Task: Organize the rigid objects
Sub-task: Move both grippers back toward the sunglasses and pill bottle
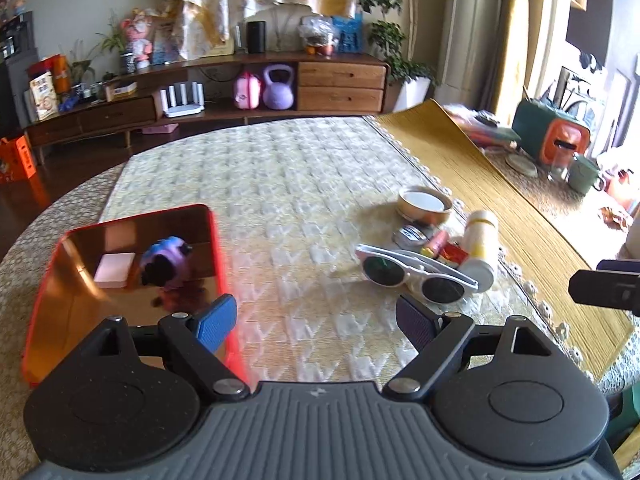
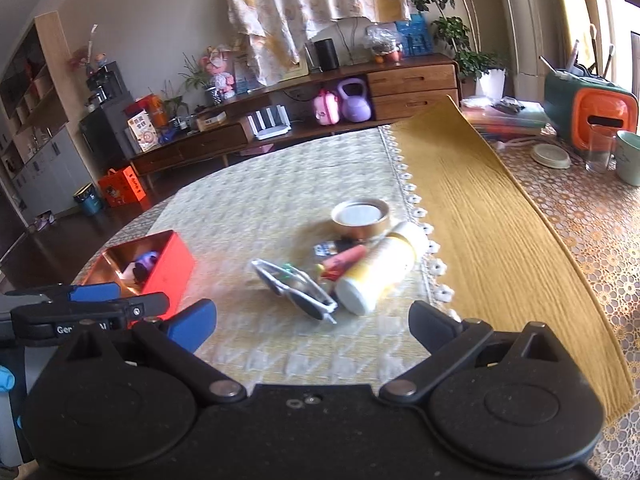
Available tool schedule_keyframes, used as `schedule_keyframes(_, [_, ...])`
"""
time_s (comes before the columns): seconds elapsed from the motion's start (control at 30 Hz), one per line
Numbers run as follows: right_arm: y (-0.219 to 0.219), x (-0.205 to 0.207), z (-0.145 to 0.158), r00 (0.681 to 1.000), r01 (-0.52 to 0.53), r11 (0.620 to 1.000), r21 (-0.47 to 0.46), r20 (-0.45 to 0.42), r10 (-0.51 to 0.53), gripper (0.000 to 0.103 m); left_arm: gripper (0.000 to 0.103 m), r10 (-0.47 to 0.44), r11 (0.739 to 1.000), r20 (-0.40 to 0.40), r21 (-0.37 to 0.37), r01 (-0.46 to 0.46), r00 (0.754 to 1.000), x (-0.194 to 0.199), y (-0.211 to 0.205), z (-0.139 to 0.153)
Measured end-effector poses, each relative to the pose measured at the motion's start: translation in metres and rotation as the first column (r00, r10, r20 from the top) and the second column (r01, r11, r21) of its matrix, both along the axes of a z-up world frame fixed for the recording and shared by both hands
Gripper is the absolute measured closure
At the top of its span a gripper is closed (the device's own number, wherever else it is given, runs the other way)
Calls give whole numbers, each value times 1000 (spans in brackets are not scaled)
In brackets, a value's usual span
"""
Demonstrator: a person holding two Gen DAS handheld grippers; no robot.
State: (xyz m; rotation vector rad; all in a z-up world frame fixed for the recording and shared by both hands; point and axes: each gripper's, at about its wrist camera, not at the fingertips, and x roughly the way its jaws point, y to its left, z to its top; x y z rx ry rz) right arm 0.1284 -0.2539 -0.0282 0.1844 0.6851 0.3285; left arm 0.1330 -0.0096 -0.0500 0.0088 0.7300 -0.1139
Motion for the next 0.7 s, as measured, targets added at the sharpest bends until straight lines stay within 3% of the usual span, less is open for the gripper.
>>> schedule_keyframes(0.7, [-22, 68, -27, 995, 62, 998, -28, -78, -64, 1, 16, -116, 988, -40, 101, 119, 992, 71, -51, -62])
